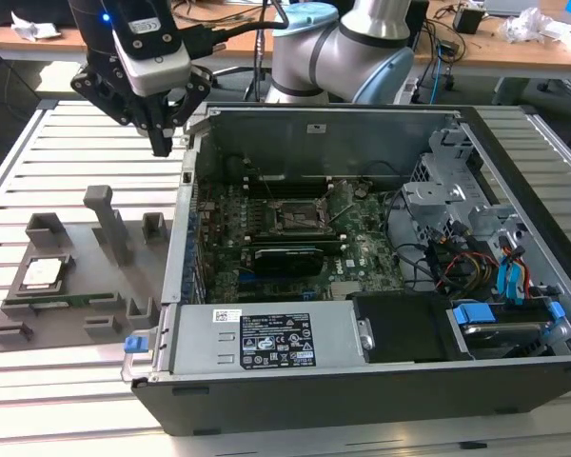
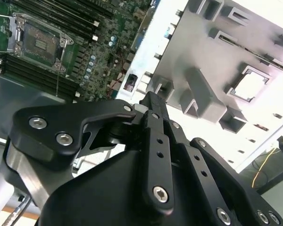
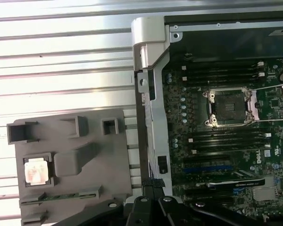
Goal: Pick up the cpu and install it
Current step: 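Reach for the cpu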
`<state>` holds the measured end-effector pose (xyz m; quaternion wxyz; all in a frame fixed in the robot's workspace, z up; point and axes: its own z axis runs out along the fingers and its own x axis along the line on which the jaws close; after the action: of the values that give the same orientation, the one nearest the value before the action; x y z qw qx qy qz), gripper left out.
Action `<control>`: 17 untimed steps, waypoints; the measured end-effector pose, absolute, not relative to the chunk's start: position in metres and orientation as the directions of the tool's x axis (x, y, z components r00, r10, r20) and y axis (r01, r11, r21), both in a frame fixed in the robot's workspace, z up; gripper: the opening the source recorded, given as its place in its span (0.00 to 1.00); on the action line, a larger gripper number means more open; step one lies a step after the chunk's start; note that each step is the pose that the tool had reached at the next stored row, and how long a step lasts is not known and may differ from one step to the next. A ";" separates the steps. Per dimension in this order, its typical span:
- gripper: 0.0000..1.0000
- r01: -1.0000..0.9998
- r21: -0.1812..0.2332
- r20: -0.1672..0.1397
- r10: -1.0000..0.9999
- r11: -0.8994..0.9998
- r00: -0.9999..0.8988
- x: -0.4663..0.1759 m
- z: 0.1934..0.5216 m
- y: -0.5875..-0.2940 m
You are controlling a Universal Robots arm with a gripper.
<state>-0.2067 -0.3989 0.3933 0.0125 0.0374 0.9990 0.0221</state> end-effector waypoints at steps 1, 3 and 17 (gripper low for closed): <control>0.11 0.074 0.045 -0.023 0.075 0.996 -0.997 -0.209 0.393 -0.399; 0.11 0.074 0.045 -0.023 0.075 0.996 -0.997 -0.214 0.393 -0.399; 0.11 0.074 0.045 -0.023 0.075 0.996 -0.997 -0.234 0.393 -0.399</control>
<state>-0.2338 -0.3989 0.3933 0.0125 0.0375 0.9990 0.0221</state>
